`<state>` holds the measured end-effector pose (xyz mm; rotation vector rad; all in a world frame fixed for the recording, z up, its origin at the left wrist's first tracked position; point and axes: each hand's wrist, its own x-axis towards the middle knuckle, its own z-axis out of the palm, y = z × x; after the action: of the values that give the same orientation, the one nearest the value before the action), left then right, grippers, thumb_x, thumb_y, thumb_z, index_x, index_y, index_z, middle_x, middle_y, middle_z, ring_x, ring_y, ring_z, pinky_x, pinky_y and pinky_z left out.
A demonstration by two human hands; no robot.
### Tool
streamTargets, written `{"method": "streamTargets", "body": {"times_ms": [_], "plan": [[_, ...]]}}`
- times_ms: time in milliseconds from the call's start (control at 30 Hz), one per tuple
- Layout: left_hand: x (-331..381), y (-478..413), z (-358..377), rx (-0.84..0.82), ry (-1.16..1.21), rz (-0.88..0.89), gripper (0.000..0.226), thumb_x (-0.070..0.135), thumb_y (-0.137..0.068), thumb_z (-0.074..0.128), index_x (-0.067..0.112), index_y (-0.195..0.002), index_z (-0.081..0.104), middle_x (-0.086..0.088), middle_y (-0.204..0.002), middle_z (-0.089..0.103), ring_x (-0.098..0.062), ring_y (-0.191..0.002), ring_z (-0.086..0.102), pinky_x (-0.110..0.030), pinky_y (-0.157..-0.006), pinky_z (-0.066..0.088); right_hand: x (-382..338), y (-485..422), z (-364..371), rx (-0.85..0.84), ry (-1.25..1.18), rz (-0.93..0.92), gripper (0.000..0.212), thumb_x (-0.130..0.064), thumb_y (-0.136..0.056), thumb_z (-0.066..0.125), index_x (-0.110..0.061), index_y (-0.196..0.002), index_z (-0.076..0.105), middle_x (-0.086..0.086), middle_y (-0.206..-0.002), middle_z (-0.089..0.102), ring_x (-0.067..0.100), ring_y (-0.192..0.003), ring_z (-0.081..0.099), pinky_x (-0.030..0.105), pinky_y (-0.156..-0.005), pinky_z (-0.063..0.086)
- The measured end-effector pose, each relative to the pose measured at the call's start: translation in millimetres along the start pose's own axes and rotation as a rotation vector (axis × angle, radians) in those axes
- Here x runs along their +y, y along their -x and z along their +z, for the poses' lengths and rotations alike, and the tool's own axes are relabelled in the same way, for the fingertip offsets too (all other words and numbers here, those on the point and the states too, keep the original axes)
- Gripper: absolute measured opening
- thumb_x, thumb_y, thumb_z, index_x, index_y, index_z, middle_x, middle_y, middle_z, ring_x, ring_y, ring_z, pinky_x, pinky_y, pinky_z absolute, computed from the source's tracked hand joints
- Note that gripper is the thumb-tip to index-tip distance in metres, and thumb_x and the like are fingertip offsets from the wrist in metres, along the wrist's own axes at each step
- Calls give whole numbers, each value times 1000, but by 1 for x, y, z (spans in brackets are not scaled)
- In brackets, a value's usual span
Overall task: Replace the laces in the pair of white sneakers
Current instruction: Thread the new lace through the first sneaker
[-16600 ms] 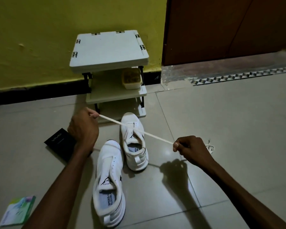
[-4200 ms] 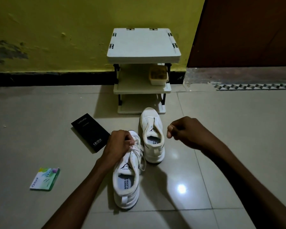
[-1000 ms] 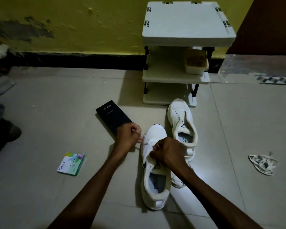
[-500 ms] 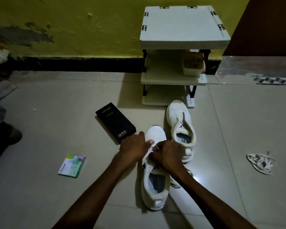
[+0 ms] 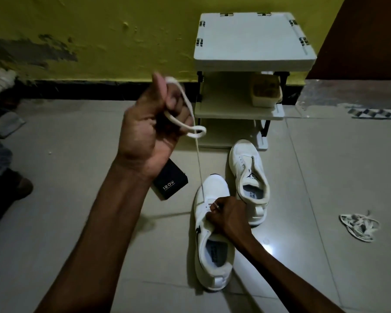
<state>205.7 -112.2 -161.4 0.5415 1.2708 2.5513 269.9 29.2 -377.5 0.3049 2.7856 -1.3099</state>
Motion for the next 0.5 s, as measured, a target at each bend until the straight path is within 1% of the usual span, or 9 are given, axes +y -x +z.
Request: {"method": "streamTargets", "body": {"times_ms": [67, 133, 200, 233, 300, 367, 400, 433, 500], "plan": [[7, -3, 12, -27, -6, 4, 43, 32, -103, 31, 14, -65, 42, 5, -56, 36, -8, -48, 34, -22, -50, 36, -1, 0, 0, -7, 15, 21, 20, -14, -67, 70, 1, -60, 59, 17, -56, 57, 12, -48, 40, 37, -52, 43], [-4, 1, 13, 32, -76, -78, 42, 33, -100, 40, 17, -61, 43, 6, -53, 36, -9, -47, 34, -22, -50, 34, -3, 1, -3, -17, 21, 29, 20, -14, -67, 71, 0, -60, 59, 11, -52, 54, 11, -48, 41, 36, -54, 45], [-24, 6, 5, 133, -291, -163, 43, 35, -98, 45, 18, -58, 42, 8, -50, 37, -8, -45, 33, -20, -47, 32, -9, 2, -9, -51, 2, 52, 20, -15, -69, 73, -4, -58, 59, 3, -51, 53, 11, -49, 44, 36, -56, 46], [-35, 8, -2, 185, -500, -195, 44, 35, -99, 45, 18, -59, 42, 9, -48, 38, -6, -44, 34, -19, -46, 31, -11, 1, -14, -82, 1, 67, 21, -16, -70, 74, -8, -58, 59, 0, -52, 53, 10, -49, 45, 32, -55, 45], [-59, 15, -20, 264, -1055, -243, 42, 33, -99, 46, 17, -60, 44, 7, -51, 45, -7, -48, 41, -22, -51, 35, -15, -1, -25, -165, 56, 83, 16, -22, -76, 74, -14, -66, 64, -5, -58, 57, 8, -56, 50, 20, -55, 41], [-82, 24, -42, 260, -1639, -306, 38, 34, -98, 44, 16, -65, 52, -3, -70, 61, -19, -68, 58, -30, -62, 42, -17, -3, -38, -206, 103, 73, 9, -24, -82, 70, -14, -83, 71, -4, -73, 65, 10, -69, 58, 19, -59, 43], [-92, 31, -52, 239, -1857, -365, 35, 34, -98, 42, 15, -74, 59, -8, -85, 66, -25, -82, 61, -33, -69, 43, -17, -4, -44, -202, 74, 69, 7, -20, -85, 68, -15, -86, 72, -4, -76, 66, 9, -70, 59, 19, -60, 43], [-100, 37, -63, 212, -2007, -434, 32, 35, -98, 41, 15, -87, 65, -10, -100, 67, -28, -96, 59, -34, -77, 43, -18, -4, -49, -197, -17, 70, 5, -14, -87, 66, -14, -86, 71, -3, -75, 65, 7, -65, 58, 17, -59, 43], [-110, 48, -78, 159, -2126, -519, 31, 35, -97, 45, 16, -114, 63, -10, -124, 57, -28, -116, 47, -37, -93, 37, -21, -2, -58, -210, -290, 109, 15, 2, -91, 58, -6, -82, 68, 3, -70, 65, 6, -55, 56, 14, -53, 44]]}}
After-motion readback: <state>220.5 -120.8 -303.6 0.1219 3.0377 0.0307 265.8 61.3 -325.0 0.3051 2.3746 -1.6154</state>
